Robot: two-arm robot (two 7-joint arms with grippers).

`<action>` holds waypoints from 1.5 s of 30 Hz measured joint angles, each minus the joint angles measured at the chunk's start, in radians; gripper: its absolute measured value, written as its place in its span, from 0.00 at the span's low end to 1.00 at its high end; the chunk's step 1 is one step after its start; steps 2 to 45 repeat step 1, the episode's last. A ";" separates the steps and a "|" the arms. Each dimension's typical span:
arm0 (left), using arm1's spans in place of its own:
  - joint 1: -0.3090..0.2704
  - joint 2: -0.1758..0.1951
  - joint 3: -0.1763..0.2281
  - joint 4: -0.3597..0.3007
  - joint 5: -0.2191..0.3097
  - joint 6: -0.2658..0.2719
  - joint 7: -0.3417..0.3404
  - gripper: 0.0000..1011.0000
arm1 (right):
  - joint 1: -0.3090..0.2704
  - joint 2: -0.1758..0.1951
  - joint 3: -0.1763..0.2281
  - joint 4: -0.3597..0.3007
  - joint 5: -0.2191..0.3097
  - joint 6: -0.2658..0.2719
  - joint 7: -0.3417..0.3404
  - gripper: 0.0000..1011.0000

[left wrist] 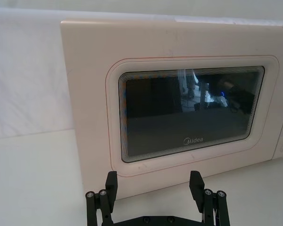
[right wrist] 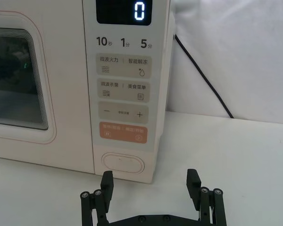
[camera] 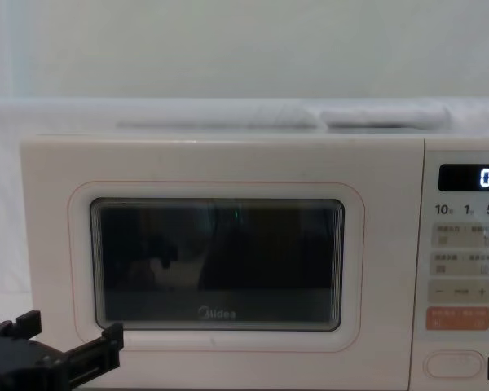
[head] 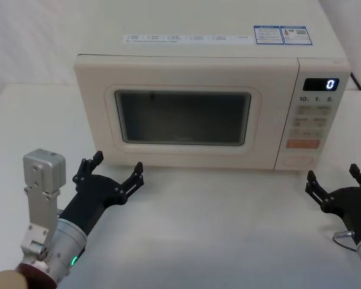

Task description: Press the button to open the microwave door with one hand; close the microwave door with the other hand.

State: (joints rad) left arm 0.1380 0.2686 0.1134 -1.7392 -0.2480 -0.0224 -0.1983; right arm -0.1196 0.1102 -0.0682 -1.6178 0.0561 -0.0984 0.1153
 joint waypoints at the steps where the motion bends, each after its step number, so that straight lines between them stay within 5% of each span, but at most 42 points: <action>1: 0.000 0.000 0.000 0.000 0.000 0.000 0.000 0.99 | 0.000 0.000 0.000 0.000 0.000 0.000 0.000 0.99; 45: 0.000 0.000 0.000 0.000 0.000 0.000 0.000 0.99 | 0.000 0.000 0.000 0.000 0.000 0.000 0.000 0.99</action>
